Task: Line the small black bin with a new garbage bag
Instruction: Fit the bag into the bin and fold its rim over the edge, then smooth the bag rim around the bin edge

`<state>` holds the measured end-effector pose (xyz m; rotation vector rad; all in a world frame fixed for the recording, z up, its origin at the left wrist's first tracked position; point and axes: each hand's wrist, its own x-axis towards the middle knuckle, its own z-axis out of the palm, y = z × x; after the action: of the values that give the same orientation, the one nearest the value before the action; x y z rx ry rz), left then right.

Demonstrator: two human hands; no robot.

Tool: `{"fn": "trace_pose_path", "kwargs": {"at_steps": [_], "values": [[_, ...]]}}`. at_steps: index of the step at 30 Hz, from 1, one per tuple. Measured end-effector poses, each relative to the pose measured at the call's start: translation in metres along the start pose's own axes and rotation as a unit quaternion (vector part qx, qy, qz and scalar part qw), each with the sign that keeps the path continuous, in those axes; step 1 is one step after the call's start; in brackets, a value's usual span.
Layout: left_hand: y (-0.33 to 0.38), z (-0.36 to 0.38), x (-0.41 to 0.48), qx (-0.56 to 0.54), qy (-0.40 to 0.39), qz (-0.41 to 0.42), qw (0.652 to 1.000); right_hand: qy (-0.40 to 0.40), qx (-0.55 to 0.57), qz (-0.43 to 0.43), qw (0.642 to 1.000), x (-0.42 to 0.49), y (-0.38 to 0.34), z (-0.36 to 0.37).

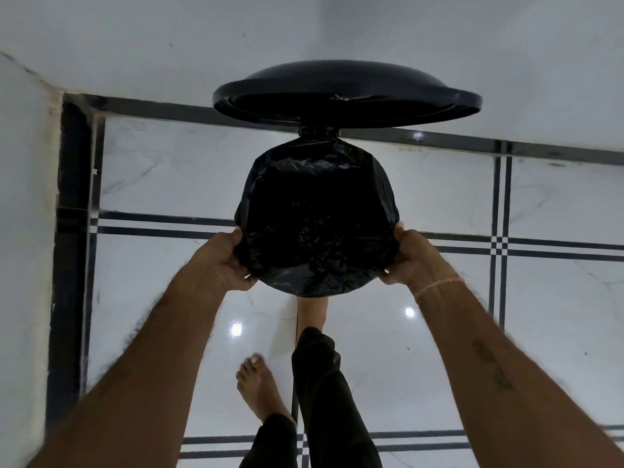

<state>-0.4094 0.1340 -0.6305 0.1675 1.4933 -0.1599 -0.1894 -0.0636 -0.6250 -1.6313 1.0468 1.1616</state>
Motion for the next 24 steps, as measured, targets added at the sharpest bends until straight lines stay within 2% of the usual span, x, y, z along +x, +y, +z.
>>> {"fn": "trace_pose_path", "kwargs": {"at_steps": [2, 4, 6, 9, 11, 14, 16, 21, 24], "values": [[-0.001, -0.001, 0.001, -0.014, -0.001, 0.0, 1.0, -0.011, 0.009, 0.015, 1.0, 0.002, -0.002, -0.001], [-0.007, -0.004, 0.002, -0.05, 0.003, 0.038, 0.998, -0.017, 0.058, -0.008, 0.998, 0.007, 0.001, -0.003], [-0.015, -0.004, 0.001, -0.049, 0.034, 0.122, 0.991, -0.012, 0.06, -0.073, 0.995, 0.008, 0.008, -0.004], [-0.016, 0.002, 0.004, 0.031, 0.143, 0.261, 0.954, 0.075, -0.002, -0.238, 0.968, 0.013, 0.013, -0.006], [-0.01, 0.006, 0.006, 0.058, 0.153, 0.318, 0.934, 0.095, -0.06, -0.326, 0.939, 0.017, 0.009, -0.002], [-0.001, 0.005, 0.003, 0.092, 0.137, 0.345, 0.924, 0.092, -0.137, -0.372, 0.913, 0.018, 0.002, 0.005], [0.004, 0.006, 0.003, 0.116, 0.114, 0.348, 0.923, 0.069, -0.168, -0.366, 0.913, 0.012, -0.005, 0.008], [0.014, 0.018, 0.008, 0.206, 0.07, 0.279, 0.935, -0.087, -0.179, -0.195, 0.96, 0.005, -0.027, 0.007], [0.021, 0.019, 0.006, 0.212, 0.031, 0.235, 0.948, -0.124, -0.158, -0.152, 0.968, 0.008, -0.036, 0.002]]}}
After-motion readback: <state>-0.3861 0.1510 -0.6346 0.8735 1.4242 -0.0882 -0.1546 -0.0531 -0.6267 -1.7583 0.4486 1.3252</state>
